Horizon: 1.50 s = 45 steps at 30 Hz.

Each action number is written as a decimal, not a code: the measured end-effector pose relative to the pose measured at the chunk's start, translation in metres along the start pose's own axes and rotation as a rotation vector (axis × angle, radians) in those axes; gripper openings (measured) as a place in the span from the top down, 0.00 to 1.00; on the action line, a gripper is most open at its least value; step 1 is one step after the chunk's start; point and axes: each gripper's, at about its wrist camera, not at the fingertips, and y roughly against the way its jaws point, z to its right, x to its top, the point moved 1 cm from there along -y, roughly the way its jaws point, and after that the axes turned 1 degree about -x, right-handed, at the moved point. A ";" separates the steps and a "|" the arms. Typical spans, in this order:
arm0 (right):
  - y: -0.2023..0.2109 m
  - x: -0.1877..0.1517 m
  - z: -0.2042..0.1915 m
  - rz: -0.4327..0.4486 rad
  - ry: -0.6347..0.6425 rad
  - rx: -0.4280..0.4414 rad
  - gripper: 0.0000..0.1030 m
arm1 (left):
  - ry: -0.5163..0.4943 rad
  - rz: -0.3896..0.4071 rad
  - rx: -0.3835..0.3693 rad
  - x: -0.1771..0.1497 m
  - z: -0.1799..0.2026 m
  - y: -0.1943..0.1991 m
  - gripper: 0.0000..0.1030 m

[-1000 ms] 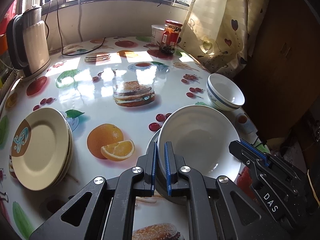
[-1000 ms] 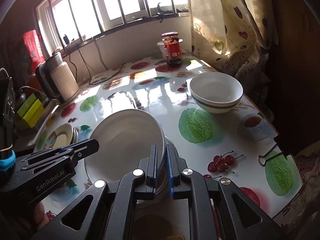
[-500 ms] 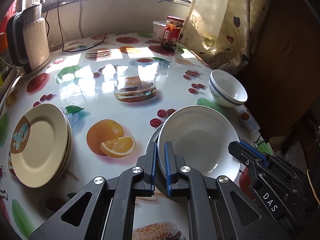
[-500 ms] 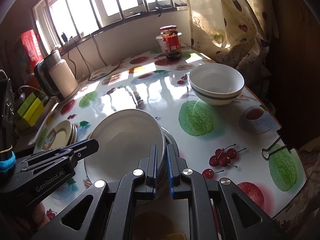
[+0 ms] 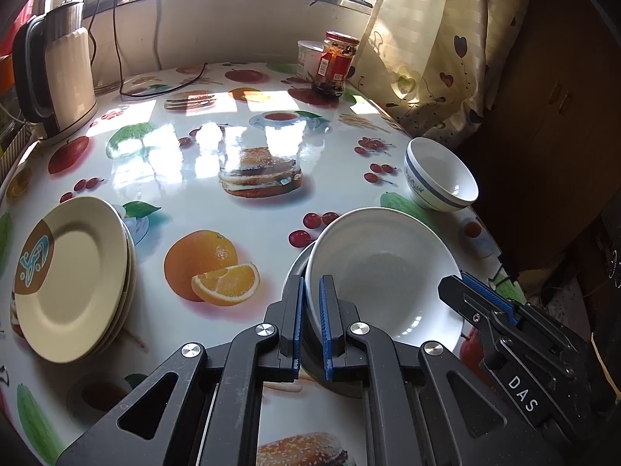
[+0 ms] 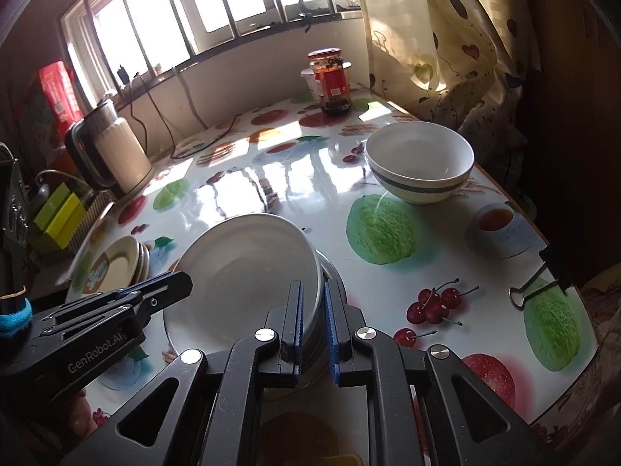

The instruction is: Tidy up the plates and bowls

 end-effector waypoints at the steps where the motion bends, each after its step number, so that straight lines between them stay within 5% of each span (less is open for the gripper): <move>1: 0.000 0.000 0.000 0.000 0.000 0.000 0.86 | -0.001 -0.002 -0.001 0.000 0.000 0.000 0.92; 15: 0.003 0.003 -0.004 0.003 0.000 0.001 0.65 | 0.014 0.012 -0.024 0.003 -0.003 0.003 0.88; 21: 0.008 0.008 -0.004 0.013 -0.008 -0.007 0.62 | 0.012 0.027 -0.035 0.009 -0.003 0.009 0.75; 45: 0.029 0.065 0.043 0.113 -0.074 -0.108 0.54 | -0.072 0.064 -0.093 0.079 0.030 0.006 0.74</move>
